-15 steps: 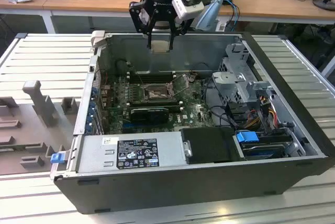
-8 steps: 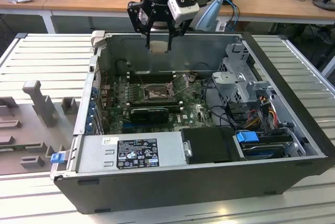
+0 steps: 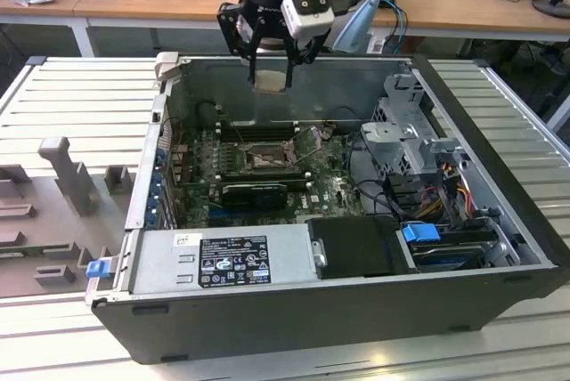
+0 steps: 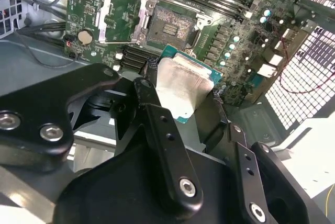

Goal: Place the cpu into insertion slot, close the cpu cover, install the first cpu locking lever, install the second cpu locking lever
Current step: 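Place the cpu into insertion slot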

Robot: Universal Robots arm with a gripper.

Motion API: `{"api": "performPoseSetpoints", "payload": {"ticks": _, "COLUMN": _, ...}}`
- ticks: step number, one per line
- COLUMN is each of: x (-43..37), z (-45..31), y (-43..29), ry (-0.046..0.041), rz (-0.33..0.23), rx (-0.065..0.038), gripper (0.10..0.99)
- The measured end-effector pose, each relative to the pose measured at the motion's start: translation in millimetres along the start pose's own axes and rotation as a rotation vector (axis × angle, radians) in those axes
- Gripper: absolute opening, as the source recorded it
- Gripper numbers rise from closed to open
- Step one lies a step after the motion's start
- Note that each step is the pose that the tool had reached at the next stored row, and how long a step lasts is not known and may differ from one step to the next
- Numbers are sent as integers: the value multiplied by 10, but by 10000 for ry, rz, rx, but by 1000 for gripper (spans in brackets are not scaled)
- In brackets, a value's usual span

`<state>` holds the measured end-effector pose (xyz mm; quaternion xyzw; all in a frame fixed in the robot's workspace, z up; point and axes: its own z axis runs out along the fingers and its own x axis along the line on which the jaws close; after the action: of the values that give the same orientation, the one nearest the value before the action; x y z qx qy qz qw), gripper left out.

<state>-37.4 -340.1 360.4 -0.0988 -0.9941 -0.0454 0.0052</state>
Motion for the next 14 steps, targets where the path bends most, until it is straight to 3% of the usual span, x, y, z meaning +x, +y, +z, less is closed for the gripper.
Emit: {"api": "performPoseSetpoints", "payload": {"ticks": 14, "x": -1, "z": 23, "y": -2, "ry": -38, "rz": 420, "rx": 5, "gripper": 529}}
